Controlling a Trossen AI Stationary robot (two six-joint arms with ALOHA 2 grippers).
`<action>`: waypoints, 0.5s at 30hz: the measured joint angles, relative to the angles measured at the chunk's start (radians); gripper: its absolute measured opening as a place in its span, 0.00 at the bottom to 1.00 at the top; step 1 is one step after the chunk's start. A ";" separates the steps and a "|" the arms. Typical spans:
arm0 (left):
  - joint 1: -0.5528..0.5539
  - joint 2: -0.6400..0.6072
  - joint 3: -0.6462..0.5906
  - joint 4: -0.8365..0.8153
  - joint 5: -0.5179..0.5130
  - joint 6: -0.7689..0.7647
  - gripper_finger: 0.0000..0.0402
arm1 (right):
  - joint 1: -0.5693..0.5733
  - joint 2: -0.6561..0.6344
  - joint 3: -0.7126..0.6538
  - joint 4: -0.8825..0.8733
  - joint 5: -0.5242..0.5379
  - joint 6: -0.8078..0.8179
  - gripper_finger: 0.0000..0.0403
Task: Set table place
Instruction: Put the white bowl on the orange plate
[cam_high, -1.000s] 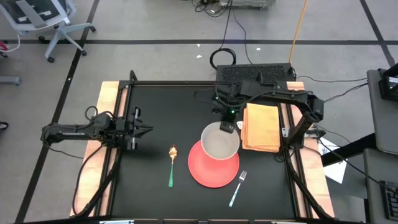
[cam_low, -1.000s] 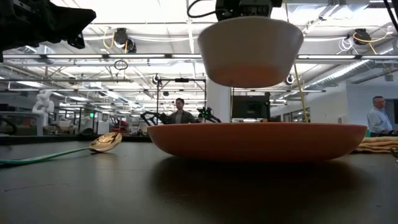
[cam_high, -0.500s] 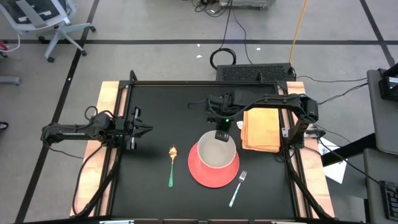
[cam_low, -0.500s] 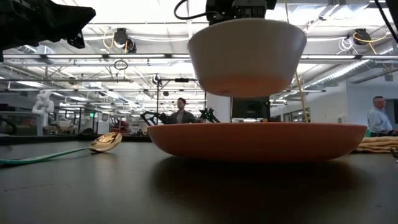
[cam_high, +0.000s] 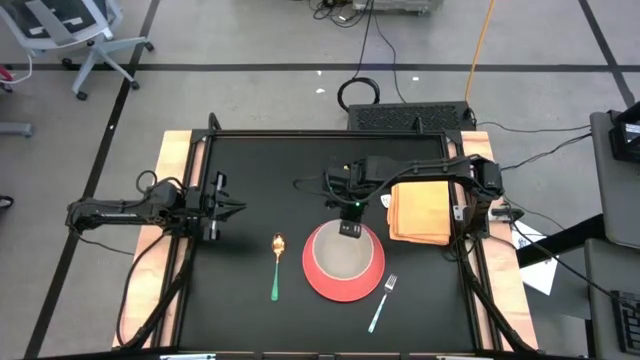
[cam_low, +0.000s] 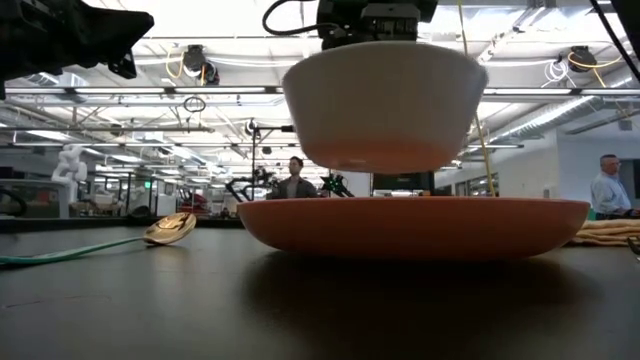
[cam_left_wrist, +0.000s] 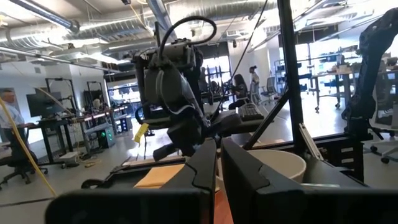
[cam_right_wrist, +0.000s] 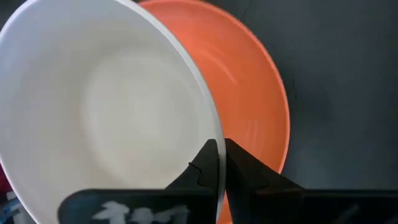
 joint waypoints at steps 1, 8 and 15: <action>0.000 0.000 0.000 0.000 0.000 -0.003 0.08 | 0.000 0.001 0.000 0.001 0.000 0.004 0.00; 0.000 0.000 0.000 0.000 0.000 -0.010 0.08 | 0.002 0.001 0.000 -0.005 0.001 0.008 0.00; 0.000 0.000 0.000 0.000 0.000 -0.011 0.08 | 0.035 0.001 0.000 -0.004 0.002 0.004 0.00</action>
